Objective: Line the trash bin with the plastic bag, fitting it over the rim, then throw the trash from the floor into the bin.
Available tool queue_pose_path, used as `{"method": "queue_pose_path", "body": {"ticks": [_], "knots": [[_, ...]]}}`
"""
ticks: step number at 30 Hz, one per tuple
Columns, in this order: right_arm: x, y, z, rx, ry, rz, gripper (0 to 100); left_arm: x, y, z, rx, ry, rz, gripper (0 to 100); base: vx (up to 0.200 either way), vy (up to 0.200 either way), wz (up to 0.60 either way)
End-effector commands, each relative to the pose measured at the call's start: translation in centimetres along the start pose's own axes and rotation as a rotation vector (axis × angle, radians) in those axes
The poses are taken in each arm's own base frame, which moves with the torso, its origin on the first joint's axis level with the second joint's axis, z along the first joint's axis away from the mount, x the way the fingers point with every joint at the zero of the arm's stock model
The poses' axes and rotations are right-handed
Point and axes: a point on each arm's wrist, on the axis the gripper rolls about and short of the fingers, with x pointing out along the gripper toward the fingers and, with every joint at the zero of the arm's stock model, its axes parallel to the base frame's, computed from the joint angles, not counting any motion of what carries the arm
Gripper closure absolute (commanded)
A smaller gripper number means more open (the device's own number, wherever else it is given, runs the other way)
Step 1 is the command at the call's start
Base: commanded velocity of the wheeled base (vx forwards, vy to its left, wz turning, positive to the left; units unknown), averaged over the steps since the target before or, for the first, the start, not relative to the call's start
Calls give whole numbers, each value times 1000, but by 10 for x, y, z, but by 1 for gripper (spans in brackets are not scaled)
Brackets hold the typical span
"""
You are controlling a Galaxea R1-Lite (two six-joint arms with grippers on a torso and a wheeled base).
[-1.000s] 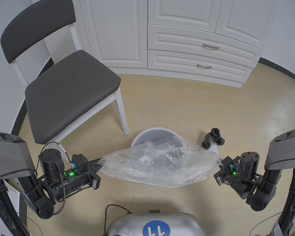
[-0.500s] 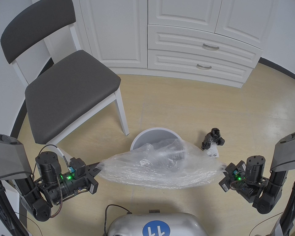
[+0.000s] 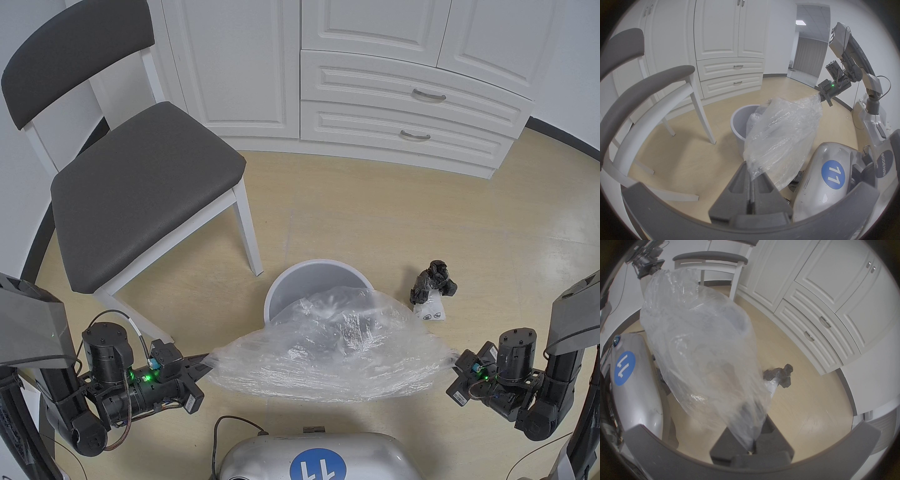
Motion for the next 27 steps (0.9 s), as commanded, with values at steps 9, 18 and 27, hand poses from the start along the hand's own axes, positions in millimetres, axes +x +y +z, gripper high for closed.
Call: {"method": "queue_pose_path", "body": {"ticks": [9, 18, 27], "knots": [[36, 9, 0, 43, 4, -15, 100, 43, 14, -20, -30, 62, 86, 100, 0, 0, 0], [74, 11, 27, 212, -57, -168, 100, 84, 37, -16, -128, 7, 283, 100, 0, 0, 0], [68, 6, 49, 273, -134, -212, 100, 94, 45, 7, -198, -80, 398, 100, 0, 0, 0]]}}
